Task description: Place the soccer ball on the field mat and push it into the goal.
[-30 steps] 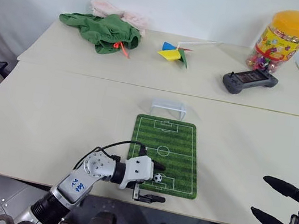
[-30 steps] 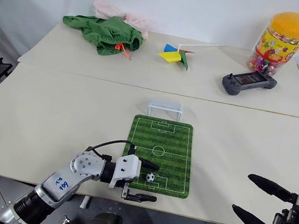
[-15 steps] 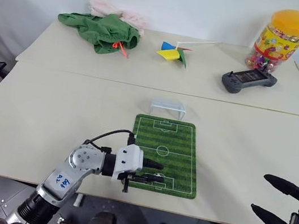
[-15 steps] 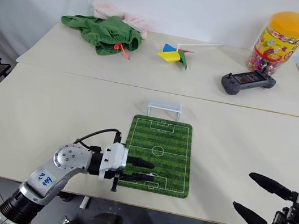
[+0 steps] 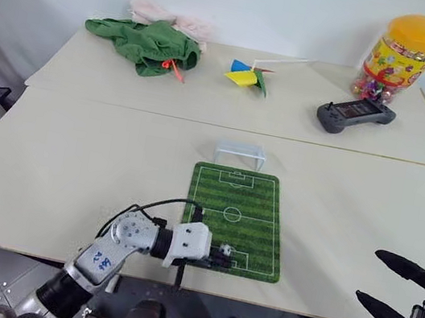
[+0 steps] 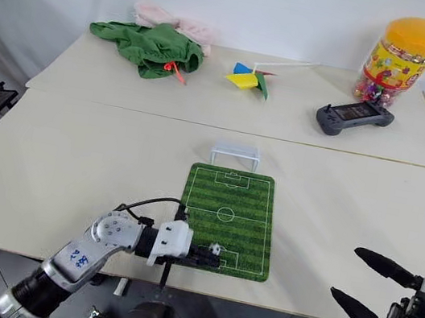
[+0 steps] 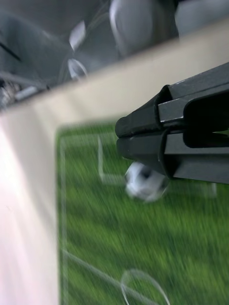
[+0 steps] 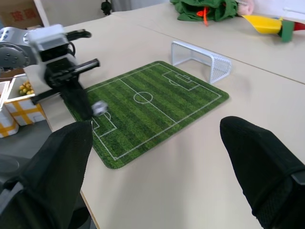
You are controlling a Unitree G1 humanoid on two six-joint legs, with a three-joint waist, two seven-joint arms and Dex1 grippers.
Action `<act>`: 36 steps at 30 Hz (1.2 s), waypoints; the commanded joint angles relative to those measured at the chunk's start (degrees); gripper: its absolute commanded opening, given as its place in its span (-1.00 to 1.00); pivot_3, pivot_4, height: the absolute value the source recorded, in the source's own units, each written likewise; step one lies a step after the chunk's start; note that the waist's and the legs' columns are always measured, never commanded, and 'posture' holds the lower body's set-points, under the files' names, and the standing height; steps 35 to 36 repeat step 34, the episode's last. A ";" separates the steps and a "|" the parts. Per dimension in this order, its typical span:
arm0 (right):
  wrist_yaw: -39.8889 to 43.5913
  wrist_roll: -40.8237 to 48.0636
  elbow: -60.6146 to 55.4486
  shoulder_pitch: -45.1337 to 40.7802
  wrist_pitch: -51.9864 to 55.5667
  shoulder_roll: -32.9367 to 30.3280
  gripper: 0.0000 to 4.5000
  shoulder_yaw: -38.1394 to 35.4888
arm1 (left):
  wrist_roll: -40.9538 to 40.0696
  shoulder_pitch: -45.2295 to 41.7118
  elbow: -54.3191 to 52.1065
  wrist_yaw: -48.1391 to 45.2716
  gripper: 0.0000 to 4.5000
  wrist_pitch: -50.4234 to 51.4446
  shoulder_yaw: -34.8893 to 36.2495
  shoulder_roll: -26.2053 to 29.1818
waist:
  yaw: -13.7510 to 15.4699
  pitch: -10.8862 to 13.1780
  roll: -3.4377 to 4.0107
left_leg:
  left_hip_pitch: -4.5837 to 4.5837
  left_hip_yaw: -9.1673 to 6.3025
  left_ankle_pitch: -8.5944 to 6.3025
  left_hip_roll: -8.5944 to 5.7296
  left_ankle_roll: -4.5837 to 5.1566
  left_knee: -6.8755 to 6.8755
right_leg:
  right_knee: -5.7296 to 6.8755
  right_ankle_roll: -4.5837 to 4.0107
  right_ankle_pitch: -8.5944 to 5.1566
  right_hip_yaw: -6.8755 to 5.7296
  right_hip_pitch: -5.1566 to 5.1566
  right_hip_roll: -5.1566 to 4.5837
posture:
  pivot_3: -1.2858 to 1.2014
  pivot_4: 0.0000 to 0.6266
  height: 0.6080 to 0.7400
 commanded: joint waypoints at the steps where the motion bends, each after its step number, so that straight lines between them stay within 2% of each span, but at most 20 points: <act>1: -0.80 -0.10 -1.51 0.69 -1.58 1.07 1.00 -0.91 | 2.74 -2.25 2.24 2.44 -0.99 -1.80 -0.39 -1.66 | -0.03 0.00 0.00 | 0.00 0.00 0.00 0.00 -0.01 -0.02 | 0.00 0.00 0.00 0.00 -0.01 0.00 | 0.03 -0.52 1.00; 4: -1.13 -0.43 -1.55 0.99 -2.22 1.75 1.00 -0.85 | 6.07 -6.86 5.62 9.43 -0.99 -0.80 2.16 -4.85 | -0.04 0.00 0.00 | 0.01 0.01 0.04 0.00 -0.07 -0.02 | 0.01 0.01 0.01 0.00 -0.01 0.01 | 0.03 -0.52 1.00; 7: -1.63 -0.72 -1.57 1.06 -2.81 2.46 1.00 -0.70 | 5.08 -10.54 6.70 15.25 -0.99 1.28 6.47 -8.78 | 0.05 0.01 -0.01 | -0.04 0.00 0.02 0.00 0.01 0.06 | 0.02 0.06 0.06 0.00 0.00 0.00 | 0.03 -0.52 1.00; 10: -2.11 -1.25 -1.31 0.92 -3.42 3.06 1.00 0.03 | 3.14 -11.32 5.31 15.77 -0.99 1.08 8.47 -10.18 | -0.12 0.00 -0.01 | -0.04 0.01 0.03 -0.01 -0.03 0.05 | -0.02 0.11 0.09 0.02 0.01 0.00 | 0.03 -0.52 1.00; 20: -2.68 -3.08 2.35 -3.60 -5.01 2.72 1.00 3.03 | -9.12 -5.86 -2.31 3.29 -0.99 7.47 10.16 -5.68 | -0.37 0.00 0.00 | 0.01 0.10 0.10 0.00 -0.19 0.09 | -0.01 0.11 0.08 0.10 0.00 0.01 | 0.03 -0.52 1.00; 27: -1.06 -3.96 7.14 -8.58 -5.32 0.49 1.00 4.66 | -8.83 -1.12 -3.26 4.46 -0.99 9.01 13.44 -0.87 | -0.83 -0.02 0.04 | 0.05 0.14 0.09 0.00 -0.19 0.03 | 0.01 0.11 0.09 0.14 0.00 0.01 | 0.03 -0.52 1.00; 30: 0.01 -4.48 10.22 -11.63 -5.27 -1.47 1.00 5.65 | -16.96 1.16 -2.74 0.47 -0.99 13.63 18.12 0.95 | -1.10 0.00 0.00 | 0.04 0.12 0.10 0.01 -0.20 0.02 | 0.03 0.11 0.09 0.11 -0.02 0.03 | 0.03 -0.52 1.00; 34: 1.10 -5.24 14.13 -15.74 -5.48 -3.51 1.00 7.06 | -13.74 2.46 -0.46 1.62 -0.61 6.77 21.42 3.22 | -1.37 0.00 0.00 | 0.04 0.11 0.10 0.00 -0.18 0.08 | 0.05 0.11 0.09 0.12 0.00 0.02 | 0.03 -0.52 1.00; 36: 1.10 -5.24 14.13 -15.74 -5.48 -3.51 1.00 7.06 | -13.74 2.46 -0.46 1.62 -0.61 6.77 21.42 3.22 | -1.37 0.00 0.00 | 0.04 0.11 0.10 0.00 -0.18 0.08 | 0.05 0.11 0.09 0.12 0.00 0.02 | 0.03 -0.52 1.00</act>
